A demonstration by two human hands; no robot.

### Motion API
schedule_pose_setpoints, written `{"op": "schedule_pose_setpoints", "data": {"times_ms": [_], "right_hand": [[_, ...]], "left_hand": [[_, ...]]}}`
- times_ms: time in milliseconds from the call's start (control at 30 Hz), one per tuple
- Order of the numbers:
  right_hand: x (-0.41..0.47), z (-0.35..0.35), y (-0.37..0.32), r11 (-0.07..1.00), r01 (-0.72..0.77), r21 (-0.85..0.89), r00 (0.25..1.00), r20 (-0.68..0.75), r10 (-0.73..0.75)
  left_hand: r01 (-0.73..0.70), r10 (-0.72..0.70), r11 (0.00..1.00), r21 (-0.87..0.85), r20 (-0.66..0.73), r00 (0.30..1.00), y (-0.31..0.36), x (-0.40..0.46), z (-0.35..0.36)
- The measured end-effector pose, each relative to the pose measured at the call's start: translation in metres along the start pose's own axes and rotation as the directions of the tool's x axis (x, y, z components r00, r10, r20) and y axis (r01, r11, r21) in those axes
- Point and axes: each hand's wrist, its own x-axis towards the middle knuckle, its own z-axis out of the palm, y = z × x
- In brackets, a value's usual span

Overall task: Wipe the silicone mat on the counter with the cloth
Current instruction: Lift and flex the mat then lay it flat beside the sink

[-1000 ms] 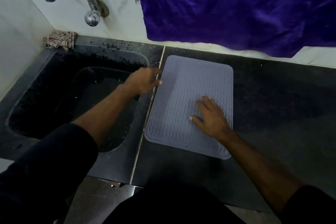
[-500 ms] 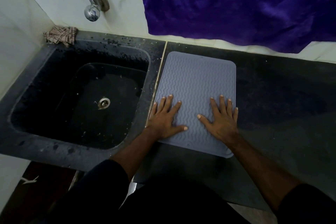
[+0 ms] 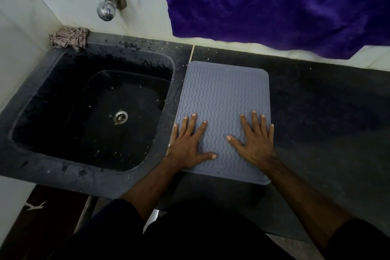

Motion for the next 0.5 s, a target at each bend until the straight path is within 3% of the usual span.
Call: {"op": "schedule_pose_setpoints", "data": {"times_ms": [500], "right_hand": [[-0.006,0.0005,-0.0037,1.0,-0.003,0.004,1.0,-0.011,0.003]], "left_hand": [[-0.001,0.001,1.0,-0.01,-0.015,1.0,-0.0021,-0.0035,0.0027]]}}
